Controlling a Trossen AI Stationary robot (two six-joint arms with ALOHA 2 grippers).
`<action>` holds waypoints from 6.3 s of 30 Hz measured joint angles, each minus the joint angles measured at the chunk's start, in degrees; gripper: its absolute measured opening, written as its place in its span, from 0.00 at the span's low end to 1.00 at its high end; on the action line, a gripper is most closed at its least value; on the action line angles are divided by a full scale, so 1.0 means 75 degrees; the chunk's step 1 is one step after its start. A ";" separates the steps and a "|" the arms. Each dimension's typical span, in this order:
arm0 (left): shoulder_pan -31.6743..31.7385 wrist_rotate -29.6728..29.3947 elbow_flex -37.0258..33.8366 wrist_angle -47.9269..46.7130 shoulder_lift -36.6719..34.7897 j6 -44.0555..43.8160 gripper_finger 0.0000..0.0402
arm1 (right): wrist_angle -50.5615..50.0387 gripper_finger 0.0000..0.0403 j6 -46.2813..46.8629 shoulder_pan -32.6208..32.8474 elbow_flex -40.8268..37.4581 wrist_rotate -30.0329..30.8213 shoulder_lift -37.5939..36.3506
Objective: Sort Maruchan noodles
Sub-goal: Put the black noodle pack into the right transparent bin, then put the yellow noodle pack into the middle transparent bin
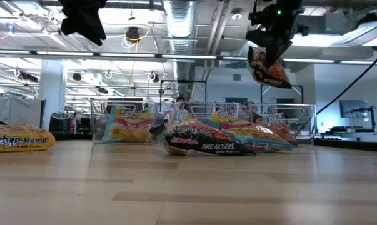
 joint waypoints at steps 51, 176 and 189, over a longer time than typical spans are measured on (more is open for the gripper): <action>0.0001 -0.1149 0.0000 0.0878 0.0015 -0.0497 0.33 | -0.0276 0.26 -0.1253 -0.2066 0.0007 -0.3339 0.2330; -0.4889 0.0627 -0.5092 0.0761 0.0481 -0.9034 0.43 | -0.1903 0.28 -0.1166 0.1195 0.5438 -0.5211 0.2136; -0.4886 -0.0002 -0.5151 0.0672 0.0506 -0.8826 0.13 | -0.1735 0.28 -0.1169 0.1195 0.5435 -0.5179 0.2139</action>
